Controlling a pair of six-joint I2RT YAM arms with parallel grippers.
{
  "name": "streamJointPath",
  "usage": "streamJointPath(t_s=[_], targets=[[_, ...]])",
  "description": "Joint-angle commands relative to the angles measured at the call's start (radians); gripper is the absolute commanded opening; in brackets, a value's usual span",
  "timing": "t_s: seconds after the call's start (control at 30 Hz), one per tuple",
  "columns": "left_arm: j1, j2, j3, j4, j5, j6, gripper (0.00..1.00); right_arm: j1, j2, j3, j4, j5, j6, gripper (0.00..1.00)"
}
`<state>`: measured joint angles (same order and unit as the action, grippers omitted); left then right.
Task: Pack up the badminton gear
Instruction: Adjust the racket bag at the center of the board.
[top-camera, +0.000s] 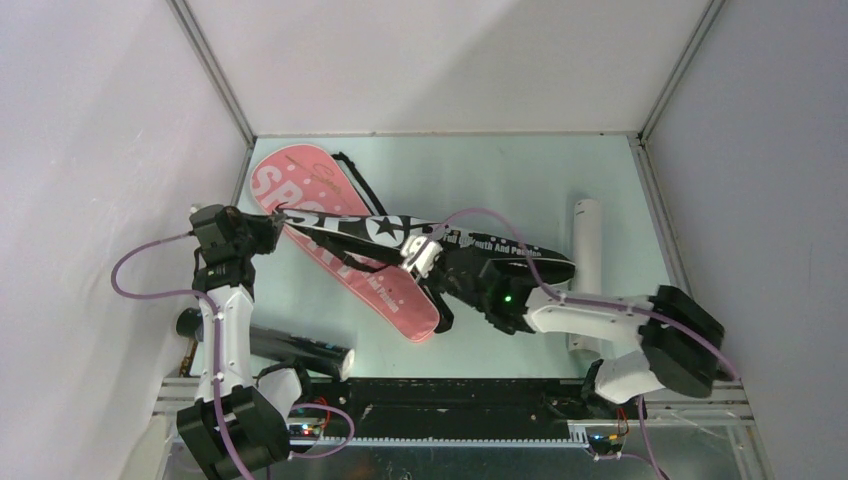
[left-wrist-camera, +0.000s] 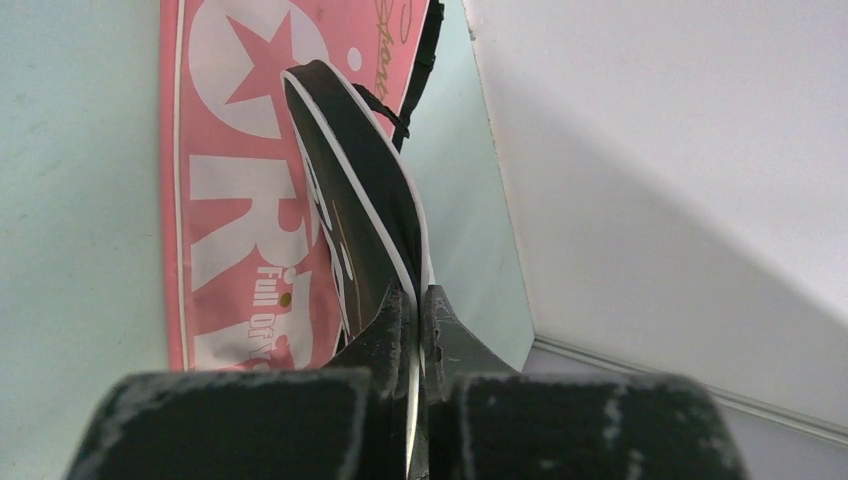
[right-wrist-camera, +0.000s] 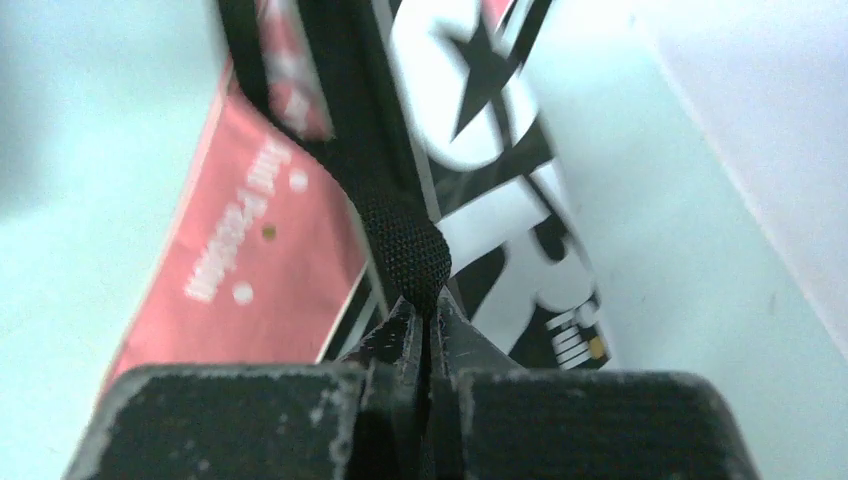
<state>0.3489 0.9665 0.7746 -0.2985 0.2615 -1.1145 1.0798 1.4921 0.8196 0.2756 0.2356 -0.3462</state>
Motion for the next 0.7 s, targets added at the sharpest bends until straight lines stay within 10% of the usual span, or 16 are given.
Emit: streamJointPath(t_s=[0.0, 0.53, 0.67], targets=[[-0.003, -0.017, 0.036, 0.054, -0.015, 0.040, 0.00, -0.101, -0.114, 0.006, 0.095, -0.103, 0.121, 0.00], [-0.022, -0.026, 0.031, 0.026, -0.003, 0.080, 0.00, -0.364, 0.151, 0.234, 0.085, -0.221, 0.332, 0.00], [-0.032, -0.025, 0.022, 0.041, 0.010, 0.049, 0.00, -0.355, 0.272, 0.408, -0.114, -0.244, 0.385, 0.21]])
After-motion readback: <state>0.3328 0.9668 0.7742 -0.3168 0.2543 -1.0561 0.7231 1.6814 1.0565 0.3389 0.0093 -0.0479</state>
